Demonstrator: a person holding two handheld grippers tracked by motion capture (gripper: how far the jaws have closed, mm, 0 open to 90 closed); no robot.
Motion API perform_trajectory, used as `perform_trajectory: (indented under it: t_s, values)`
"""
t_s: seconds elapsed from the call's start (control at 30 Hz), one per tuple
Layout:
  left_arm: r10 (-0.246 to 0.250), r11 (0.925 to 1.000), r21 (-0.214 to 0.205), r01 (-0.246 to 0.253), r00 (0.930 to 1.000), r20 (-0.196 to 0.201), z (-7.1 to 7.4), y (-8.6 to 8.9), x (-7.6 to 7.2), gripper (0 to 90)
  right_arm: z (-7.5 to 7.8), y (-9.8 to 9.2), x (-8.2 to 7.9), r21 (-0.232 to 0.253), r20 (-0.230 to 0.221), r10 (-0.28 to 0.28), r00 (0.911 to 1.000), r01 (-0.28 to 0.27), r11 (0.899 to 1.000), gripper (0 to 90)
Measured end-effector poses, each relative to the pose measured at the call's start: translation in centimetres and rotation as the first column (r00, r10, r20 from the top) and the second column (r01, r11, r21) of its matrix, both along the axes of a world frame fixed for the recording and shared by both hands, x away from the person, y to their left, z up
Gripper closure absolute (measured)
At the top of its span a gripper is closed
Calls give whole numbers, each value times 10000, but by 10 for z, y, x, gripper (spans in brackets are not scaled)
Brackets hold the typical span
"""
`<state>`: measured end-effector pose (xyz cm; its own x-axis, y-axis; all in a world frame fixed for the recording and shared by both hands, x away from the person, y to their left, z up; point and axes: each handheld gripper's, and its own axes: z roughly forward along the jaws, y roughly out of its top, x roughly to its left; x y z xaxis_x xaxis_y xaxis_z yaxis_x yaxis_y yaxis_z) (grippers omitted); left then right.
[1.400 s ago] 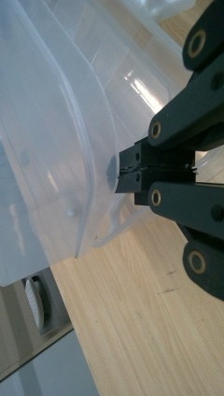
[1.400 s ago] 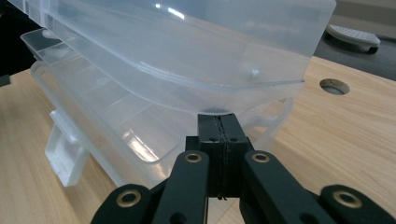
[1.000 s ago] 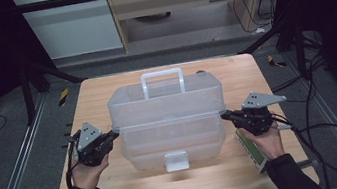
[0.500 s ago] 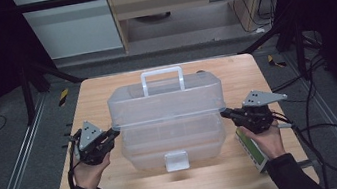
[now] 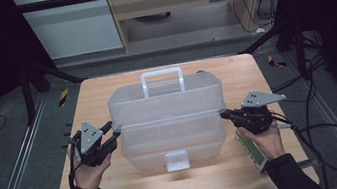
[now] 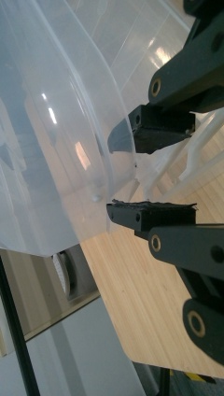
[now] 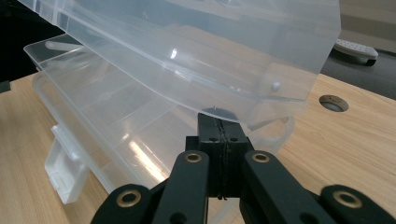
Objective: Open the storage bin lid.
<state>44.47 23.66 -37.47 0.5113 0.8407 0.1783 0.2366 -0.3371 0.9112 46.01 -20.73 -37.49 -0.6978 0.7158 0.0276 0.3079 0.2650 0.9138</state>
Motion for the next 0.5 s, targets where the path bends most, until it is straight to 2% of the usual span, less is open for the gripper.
perform_trajectory:
  t_s: [0.27,0.37,0.5]
  values:
    - [24,10000,-10,-24,10000,-22,1,0,2,648,-1,1,0,-14,13,-14,10000,14,10000,898]
    - [67,10000,-41,-67,10000,-61,1,1,3,651,-2,1,0,-246,-19,-207,9998,206,9995,880]
    - [79,9999,-95,-79,9999,-89,1,1,3,652,-6,-3,0,-483,-288,-532,9982,518,9975,851]
